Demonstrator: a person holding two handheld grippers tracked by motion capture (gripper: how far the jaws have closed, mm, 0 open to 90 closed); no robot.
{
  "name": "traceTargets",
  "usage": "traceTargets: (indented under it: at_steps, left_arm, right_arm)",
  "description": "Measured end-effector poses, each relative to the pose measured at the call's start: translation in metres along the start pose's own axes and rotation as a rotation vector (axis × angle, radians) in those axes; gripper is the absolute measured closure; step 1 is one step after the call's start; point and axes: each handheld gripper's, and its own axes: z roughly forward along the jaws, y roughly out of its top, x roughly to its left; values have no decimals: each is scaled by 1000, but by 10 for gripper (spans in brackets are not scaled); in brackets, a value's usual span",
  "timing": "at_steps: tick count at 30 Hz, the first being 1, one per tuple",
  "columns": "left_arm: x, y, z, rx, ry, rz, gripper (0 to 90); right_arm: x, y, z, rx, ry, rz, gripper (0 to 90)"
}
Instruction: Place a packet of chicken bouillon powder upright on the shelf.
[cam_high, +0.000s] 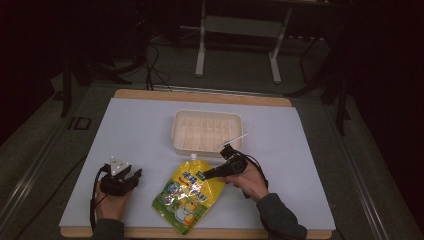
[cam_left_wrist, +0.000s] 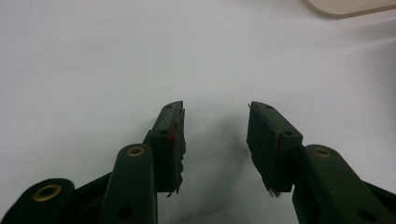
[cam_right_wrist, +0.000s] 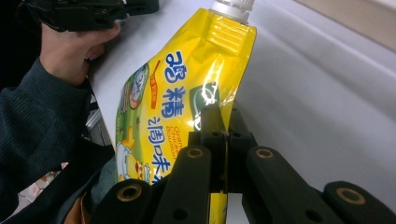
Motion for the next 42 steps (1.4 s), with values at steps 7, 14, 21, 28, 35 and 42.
traceTargets:
  at_steps: [7,14,21,28,35,42]
  left_arm:
    - [-1,0,0,-7,-2,3,562]
    - [0,0,-1,-15,-3,0,562]
    - [0,0,-2,-20,-3,-4,562]
    - [0,0,-2,-24,1,-5,562]
    - [1,0,-4,-34,7,-8,558]
    - [1,0,-4,-42,9,-10,556]
  right_arm:
    - [12,8,-5,-11,19,-31,900]
    - [25,19,-16,-40,66,-61,900]
    - [42,29,-30,-88,127,-93,900]
    - [55,35,-37,-113,153,-120,900]
    - [60,40,-40,-138,170,-123,900]
    - [62,42,-43,-163,180,-123,900]
